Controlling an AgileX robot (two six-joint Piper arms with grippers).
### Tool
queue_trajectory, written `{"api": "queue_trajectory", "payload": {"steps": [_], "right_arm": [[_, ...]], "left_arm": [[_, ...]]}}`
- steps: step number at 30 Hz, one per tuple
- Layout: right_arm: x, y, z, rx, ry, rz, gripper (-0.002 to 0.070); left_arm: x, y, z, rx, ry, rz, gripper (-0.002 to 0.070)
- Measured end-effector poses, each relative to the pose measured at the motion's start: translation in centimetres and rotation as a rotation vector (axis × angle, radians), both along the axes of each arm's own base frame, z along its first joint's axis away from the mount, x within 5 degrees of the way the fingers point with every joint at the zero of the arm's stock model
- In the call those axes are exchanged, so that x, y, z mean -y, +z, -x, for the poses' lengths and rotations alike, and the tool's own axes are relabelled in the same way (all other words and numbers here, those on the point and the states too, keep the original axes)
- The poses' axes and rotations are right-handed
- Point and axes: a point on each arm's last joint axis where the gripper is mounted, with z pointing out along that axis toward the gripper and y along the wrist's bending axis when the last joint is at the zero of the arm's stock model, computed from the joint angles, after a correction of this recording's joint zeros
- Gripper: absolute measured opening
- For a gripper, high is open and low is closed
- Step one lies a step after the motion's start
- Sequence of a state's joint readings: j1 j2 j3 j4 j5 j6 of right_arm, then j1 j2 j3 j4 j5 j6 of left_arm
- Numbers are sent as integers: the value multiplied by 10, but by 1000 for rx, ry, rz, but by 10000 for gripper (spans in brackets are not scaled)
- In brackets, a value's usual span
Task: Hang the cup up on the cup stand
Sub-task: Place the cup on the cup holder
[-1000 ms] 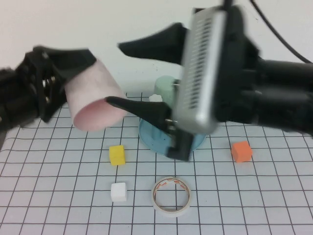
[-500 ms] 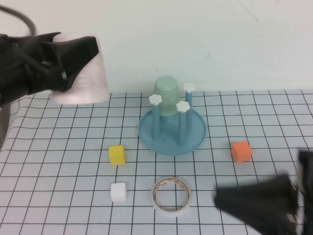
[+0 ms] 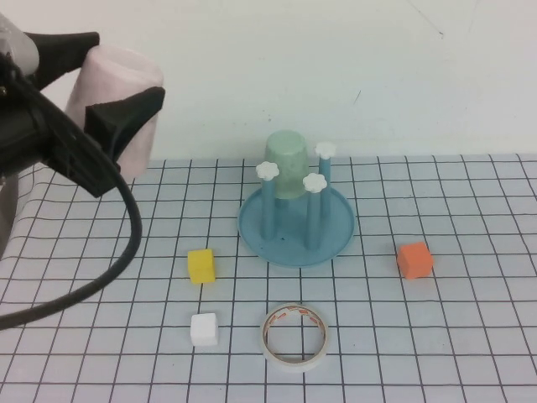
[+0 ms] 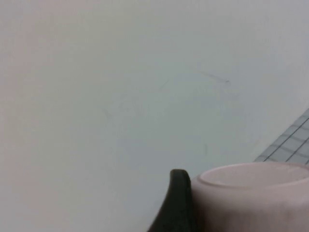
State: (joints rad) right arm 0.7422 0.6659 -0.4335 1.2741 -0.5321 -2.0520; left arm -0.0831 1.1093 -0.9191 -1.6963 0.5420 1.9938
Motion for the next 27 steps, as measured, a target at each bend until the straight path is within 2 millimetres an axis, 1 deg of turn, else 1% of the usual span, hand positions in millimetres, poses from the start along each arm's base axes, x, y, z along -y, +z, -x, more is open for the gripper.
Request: {"api": "queue_trajectory", "payload": {"steps": [2, 4, 5, 7, 8, 11, 13, 14, 16, 18, 21, 23, 25, 27], "right_arm": [[24, -3, -4, -57, -269, 86, 6], [43, -8, -1, -154, -471, 134, 5], [51, -10, 2, -196, -556, 131, 4], [60, -13, 7, -241, -643, 96, 1], [63, -12, 9, -235, -665, 71, 0], [69, -7, 17, -201, -651, -86, -1], [68, -3, 20, -175, -581, -226, -1], [66, 0, 22, -163, -519, -308, -1], [58, 5, 25, -152, -371, -453, -1], [42, 11, 29, -165, -158, -580, -1], [15, 18, 38, -219, 184, -665, -1], [1, 21, 45, -271, 352, -703, -1], [-11, 20, 49, -339, 473, -736, -1], [-20, 13, 53, -433, 557, -761, -1]], "left_arm": [[-2, 0, -1, 18, 24, -27, 554], [-5, 1, -1, 40, 60, -59, 554], [-6, 2, 0, 52, 74, -72, 554], [-9, 4, 0, 71, 109, -96, 554], [-10, 4, 0, 75, 129, -107, 554], [-17, 5, -1, 83, 204, -133, 554], [-20, 5, -2, 82, 237, -142, 554], [-20, 6, -1, 82, 246, -141, 554], [-20, 6, -1, 86, 247, -144, 554], [-21, 7, 0, 90, 248, -145, 554], [-21, 7, 0, 92, 249, -145, 554], [-21, 8, 1, 94, 249, -146, 554], [-21, 8, 1, 98, 250, -153, 554], [-21, 8, 1, 100, 250, -156, 554]]}}
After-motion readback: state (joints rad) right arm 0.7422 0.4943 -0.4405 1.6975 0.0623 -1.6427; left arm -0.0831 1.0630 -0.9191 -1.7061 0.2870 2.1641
